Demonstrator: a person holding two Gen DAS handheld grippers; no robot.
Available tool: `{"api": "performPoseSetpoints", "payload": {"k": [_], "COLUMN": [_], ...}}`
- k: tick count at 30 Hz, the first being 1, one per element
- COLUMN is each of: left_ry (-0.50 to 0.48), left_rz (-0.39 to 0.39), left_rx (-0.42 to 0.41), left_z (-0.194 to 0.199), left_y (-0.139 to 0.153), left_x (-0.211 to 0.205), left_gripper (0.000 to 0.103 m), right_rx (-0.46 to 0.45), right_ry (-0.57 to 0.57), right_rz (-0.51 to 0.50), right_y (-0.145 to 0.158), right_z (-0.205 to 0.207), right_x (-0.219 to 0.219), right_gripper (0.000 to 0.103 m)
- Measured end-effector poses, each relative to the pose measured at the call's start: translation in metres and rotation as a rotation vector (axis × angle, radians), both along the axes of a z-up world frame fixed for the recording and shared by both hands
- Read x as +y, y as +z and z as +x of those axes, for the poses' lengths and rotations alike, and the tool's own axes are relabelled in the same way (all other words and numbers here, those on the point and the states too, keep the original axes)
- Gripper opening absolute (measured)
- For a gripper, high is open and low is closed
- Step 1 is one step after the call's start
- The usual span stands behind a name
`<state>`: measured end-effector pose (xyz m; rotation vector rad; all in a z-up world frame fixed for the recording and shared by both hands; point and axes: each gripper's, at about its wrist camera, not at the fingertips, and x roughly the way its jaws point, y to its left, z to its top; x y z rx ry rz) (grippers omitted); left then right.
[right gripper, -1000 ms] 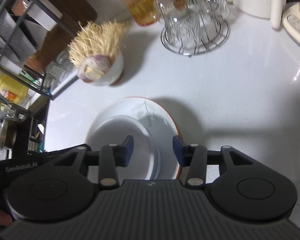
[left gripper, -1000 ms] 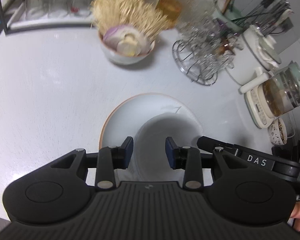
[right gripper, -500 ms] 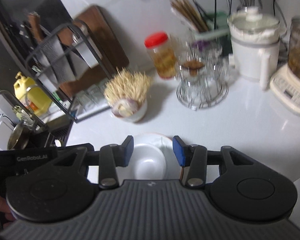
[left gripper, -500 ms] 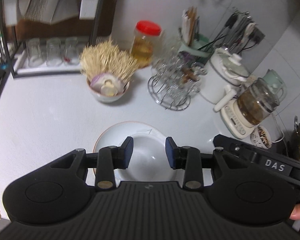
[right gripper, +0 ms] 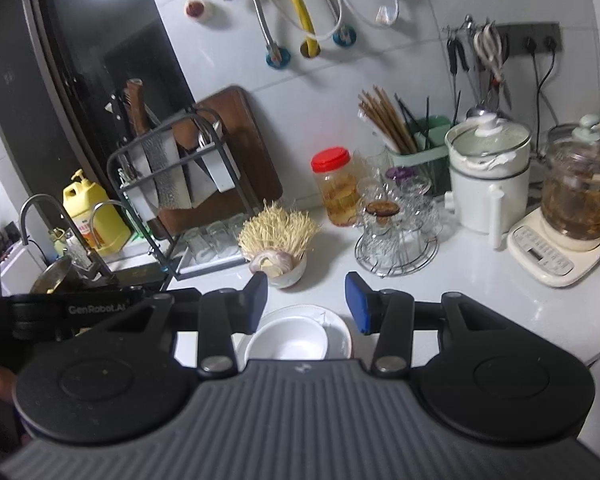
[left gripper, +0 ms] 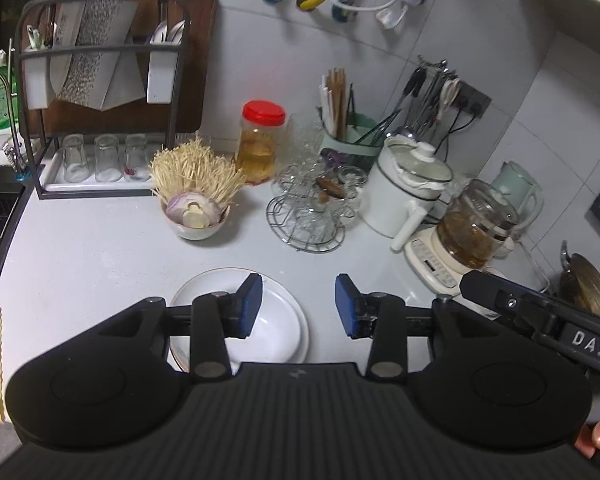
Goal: Organize plates and bowls
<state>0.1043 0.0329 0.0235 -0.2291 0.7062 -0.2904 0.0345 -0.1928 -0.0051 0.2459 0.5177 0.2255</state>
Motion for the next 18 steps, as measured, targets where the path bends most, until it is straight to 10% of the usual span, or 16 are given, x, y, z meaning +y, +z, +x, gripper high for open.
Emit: {"api": "performPoseSetpoints", "payload": {"k": [18], "left_ry": [0.124], "left_rz": [-0.009], "left_rx": [-0.080], "left_z": [-0.125], "left_y": [0.025], "left_x": [-0.003], "left_gripper": [0.050], "right_rx": [-0.109], "right_ry": [0.020], "right_rz": [-0.045], "right_y": [0.016], "right_z": [-0.099], "right_x": [-0.025], "right_gripper": [0.047]}}
